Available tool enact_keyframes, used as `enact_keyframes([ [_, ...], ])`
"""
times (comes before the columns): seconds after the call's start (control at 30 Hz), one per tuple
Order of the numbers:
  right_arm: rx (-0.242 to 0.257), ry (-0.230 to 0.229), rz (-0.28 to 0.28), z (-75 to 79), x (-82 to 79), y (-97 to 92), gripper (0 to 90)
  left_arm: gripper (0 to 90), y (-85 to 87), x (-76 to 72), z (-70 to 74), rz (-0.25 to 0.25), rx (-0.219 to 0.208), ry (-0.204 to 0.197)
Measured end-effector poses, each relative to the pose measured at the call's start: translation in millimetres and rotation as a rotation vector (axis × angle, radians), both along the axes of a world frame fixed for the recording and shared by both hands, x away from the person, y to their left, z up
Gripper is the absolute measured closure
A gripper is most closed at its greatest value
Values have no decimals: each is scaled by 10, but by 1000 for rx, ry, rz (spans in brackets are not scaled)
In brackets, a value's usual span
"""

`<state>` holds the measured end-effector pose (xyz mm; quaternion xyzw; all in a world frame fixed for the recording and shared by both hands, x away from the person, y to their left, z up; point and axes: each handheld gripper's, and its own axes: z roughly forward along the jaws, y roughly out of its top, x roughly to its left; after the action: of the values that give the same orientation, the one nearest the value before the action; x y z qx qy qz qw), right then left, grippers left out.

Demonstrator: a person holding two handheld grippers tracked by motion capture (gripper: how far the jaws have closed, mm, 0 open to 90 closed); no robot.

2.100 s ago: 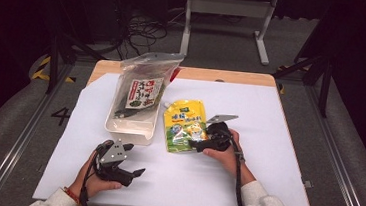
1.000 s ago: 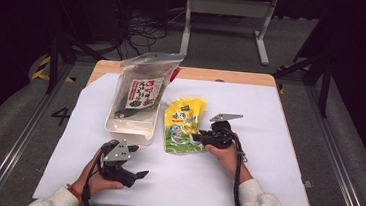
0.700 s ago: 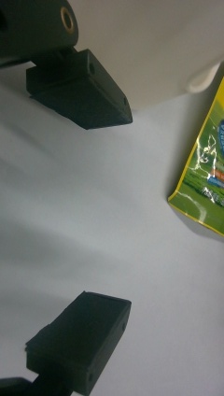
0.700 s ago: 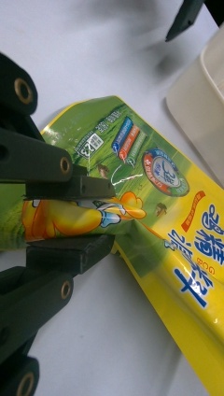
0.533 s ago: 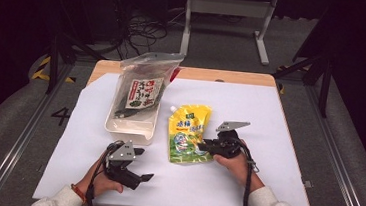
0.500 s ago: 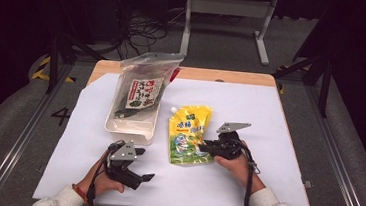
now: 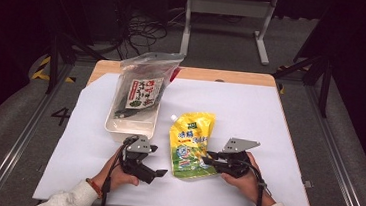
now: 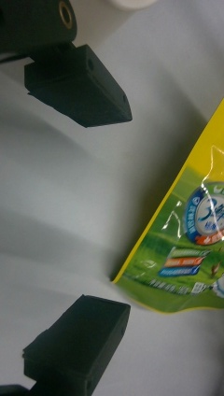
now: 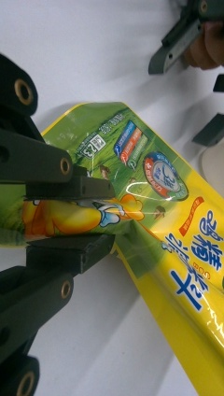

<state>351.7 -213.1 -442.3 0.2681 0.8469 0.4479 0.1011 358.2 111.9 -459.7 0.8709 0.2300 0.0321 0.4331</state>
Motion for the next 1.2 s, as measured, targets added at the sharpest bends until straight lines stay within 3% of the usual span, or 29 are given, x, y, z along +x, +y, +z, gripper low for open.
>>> enact_keyframes([
  [0.17, 5, -26, 20, -18, -44, 8, 733, 104, -108, 42, -18, -10, -9, 16],
  [0.3, 16, -74, 38, 0, -85, 55, 737, 93, -174, 45, -29, -24, -18, 36],
  [0.47, 27, -84, 75, -13, -137, 103, 736, 110, -147, 0, -10, -24, -78, 63],
  [0.63, 32, -104, 126, -22, -198, 193, 735, 126, -151, -51, 29, -28, -87, 42],
  [0.77, 20, -116, 156, -21, -243, 278, 733, 172, -82, -45, 90, -3, -133, 32],
  [0.87, 0, -131, 169, -18, -291, 354, 735, 283, 0, -56, 164, 16, -177, 7],
  [0.97, 4, -146, 172, 7, -305, 372, 745, 461, 85, -62, 243, 19, -212, -16],
  [1.07, 18, -155, 163, 43, -311, 378, 747, 645, 141, -97, 306, 18, -220, -61],
  [1.2, 28, -166, 145, 74, -308, 389, 777, 770, 182, -157, 376, -13, -246, -88],
])
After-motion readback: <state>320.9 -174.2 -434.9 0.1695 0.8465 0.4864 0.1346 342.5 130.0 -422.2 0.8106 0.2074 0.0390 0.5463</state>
